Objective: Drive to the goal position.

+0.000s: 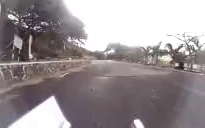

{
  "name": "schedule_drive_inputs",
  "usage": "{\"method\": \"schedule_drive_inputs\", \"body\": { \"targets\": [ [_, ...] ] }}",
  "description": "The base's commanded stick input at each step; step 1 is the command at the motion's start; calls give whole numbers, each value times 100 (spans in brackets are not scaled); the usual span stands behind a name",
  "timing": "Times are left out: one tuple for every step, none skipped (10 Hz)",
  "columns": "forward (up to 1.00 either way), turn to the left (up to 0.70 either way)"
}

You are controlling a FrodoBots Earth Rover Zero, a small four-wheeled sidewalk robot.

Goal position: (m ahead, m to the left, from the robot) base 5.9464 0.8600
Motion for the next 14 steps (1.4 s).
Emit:
{"method": "schedule_drive_inputs", "body": {
  "targets": [
    [100, 0],
    [100, 0],
    [100, 0],
    [100, 0],
    [100, 0],
    [100, 0],
    [100, 0],
    [100, 0],
    [100, 0],
    [100, 0],
    [100, 0],
    [100, 0],
    [100, 0],
    [100, 0]
  ]
}}
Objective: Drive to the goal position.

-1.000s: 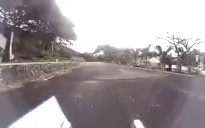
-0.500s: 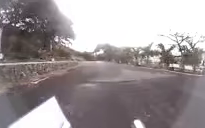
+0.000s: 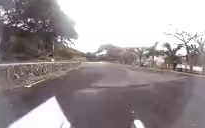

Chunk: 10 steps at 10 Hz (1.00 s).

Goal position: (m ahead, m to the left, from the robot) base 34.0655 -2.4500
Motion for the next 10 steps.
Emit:
{"method": "schedule_drive_inputs", "body": {
  "targets": [
    [100, 0],
    [100, 0],
    [100, 0],
    [100, 0],
    [100, 0],
    [100, 0],
    [100, 0],
    [100, 0],
    [100, 0],
    [100, 0]
  ]
}}
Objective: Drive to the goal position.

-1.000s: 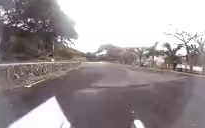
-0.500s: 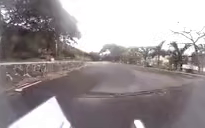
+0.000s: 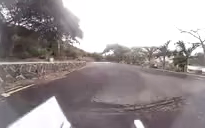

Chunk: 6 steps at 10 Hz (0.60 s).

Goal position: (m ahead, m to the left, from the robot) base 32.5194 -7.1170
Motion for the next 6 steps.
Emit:
{"method": "schedule_drive_inputs", "body": {
  "targets": [
    [100, 0],
    [100, 0],
    [100, 0],
    [100, 0],
    [100, 0],
    [100, 0]
  ]
}}
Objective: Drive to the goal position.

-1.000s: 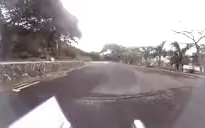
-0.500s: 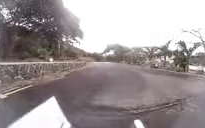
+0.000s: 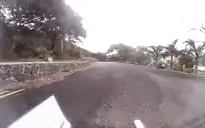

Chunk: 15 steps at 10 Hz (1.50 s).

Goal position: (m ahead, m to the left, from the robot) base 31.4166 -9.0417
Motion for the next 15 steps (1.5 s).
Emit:
{"method": "schedule_drive_inputs", "body": {
  "targets": [
    [100, 0],
    [100, 0],
    [100, 0],
    [100, 0],
    [100, 0],
    [100, 0],
    [100, -25],
    [100, -40],
    [100, -40],
    [100, -38],
    [100, -30],
    [100, -12],
    [100, 0],
    [100, 0],
    [100, 0]
  ]
}}
